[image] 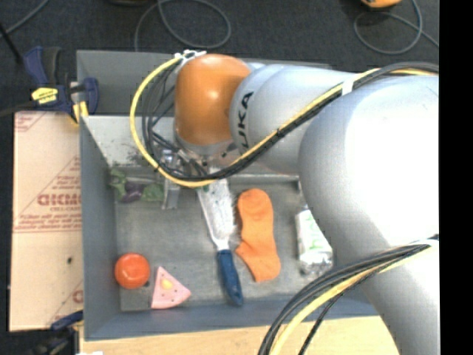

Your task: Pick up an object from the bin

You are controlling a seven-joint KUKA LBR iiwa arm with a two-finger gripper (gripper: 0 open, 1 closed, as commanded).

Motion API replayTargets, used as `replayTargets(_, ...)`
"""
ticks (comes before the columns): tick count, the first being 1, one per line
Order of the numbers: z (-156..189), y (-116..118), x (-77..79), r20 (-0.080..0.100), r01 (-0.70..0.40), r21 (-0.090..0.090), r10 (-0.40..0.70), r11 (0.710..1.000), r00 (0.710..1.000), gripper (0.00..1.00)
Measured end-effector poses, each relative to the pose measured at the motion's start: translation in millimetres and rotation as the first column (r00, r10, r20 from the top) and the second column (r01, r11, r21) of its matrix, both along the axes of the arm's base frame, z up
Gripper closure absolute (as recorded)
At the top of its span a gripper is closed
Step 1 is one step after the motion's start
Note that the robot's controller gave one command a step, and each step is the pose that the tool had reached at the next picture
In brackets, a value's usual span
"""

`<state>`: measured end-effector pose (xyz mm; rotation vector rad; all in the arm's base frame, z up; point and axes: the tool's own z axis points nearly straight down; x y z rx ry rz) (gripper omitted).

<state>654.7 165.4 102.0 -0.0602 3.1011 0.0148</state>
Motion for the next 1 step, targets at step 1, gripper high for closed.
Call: replayTargets(1,8.4,0.0,-0.3,-0.002,0.000,-0.001,0.000,1.000,1.000,1.00)
